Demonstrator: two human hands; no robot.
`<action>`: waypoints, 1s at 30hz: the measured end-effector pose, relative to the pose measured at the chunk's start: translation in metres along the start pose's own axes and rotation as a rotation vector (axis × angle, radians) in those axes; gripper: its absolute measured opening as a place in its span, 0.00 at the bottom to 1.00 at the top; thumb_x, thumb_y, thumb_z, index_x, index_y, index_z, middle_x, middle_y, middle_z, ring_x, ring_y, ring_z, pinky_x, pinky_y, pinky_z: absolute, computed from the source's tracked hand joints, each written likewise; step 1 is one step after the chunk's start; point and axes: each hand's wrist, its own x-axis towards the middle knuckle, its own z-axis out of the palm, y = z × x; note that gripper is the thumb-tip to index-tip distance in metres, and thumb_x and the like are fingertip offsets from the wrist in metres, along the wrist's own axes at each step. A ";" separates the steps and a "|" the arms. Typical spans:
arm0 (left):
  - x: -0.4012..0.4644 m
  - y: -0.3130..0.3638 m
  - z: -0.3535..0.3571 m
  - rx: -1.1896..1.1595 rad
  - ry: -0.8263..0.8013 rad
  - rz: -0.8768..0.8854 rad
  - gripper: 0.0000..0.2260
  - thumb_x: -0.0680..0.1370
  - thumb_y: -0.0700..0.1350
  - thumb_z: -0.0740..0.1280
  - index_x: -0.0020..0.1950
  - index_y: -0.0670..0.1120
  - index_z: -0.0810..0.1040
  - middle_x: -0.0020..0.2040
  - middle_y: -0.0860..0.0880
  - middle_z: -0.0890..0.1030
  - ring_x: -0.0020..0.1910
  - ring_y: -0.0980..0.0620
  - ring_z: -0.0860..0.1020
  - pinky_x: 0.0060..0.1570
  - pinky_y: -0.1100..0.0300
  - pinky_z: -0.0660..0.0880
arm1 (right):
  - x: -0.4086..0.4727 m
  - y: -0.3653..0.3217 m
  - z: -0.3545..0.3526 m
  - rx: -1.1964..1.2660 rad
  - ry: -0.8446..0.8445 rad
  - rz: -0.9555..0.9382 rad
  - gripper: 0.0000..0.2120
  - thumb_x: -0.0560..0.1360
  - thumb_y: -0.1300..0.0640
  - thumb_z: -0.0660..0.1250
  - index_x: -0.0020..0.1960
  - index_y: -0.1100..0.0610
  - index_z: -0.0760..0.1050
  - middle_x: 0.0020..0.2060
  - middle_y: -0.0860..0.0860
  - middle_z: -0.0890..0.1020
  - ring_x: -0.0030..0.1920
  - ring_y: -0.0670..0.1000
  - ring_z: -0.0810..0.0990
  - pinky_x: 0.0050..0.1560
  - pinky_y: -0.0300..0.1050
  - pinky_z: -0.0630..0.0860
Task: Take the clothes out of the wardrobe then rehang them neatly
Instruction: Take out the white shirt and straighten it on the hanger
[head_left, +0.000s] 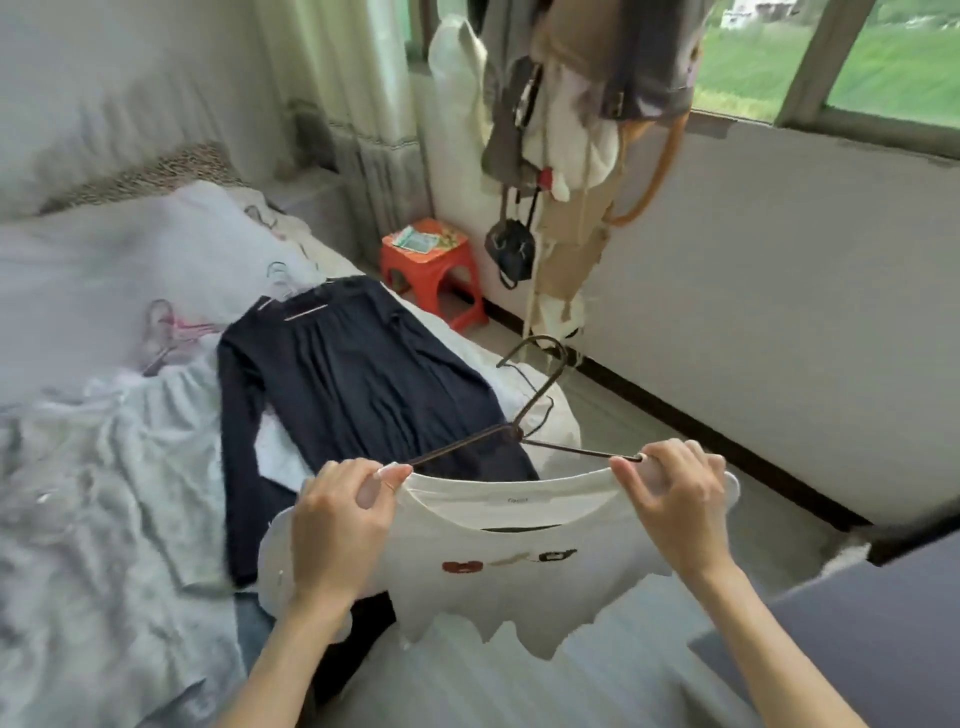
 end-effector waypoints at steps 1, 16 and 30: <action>0.002 -0.010 -0.012 0.032 0.054 -0.031 0.19 0.73 0.60 0.60 0.33 0.47 0.75 0.30 0.57 0.71 0.33 0.54 0.68 0.39 0.58 0.65 | 0.012 -0.015 0.012 0.032 -0.005 -0.050 0.30 0.74 0.34 0.54 0.35 0.59 0.74 0.31 0.51 0.77 0.34 0.53 0.74 0.43 0.42 0.59; 0.034 -0.058 -0.156 0.536 0.758 -0.159 0.18 0.76 0.56 0.61 0.38 0.41 0.78 0.36 0.44 0.80 0.42 0.46 0.68 0.44 0.51 0.60 | 0.121 -0.208 0.095 0.448 -0.006 -0.420 0.19 0.71 0.43 0.63 0.33 0.58 0.73 0.30 0.50 0.77 0.33 0.54 0.74 0.41 0.42 0.60; 0.179 -0.209 -0.273 0.735 0.762 -0.080 0.18 0.76 0.55 0.60 0.40 0.42 0.78 0.38 0.44 0.81 0.42 0.44 0.71 0.43 0.51 0.61 | 0.205 -0.402 0.229 0.588 -0.008 -0.460 0.23 0.70 0.38 0.61 0.36 0.58 0.76 0.34 0.52 0.81 0.39 0.56 0.75 0.46 0.45 0.59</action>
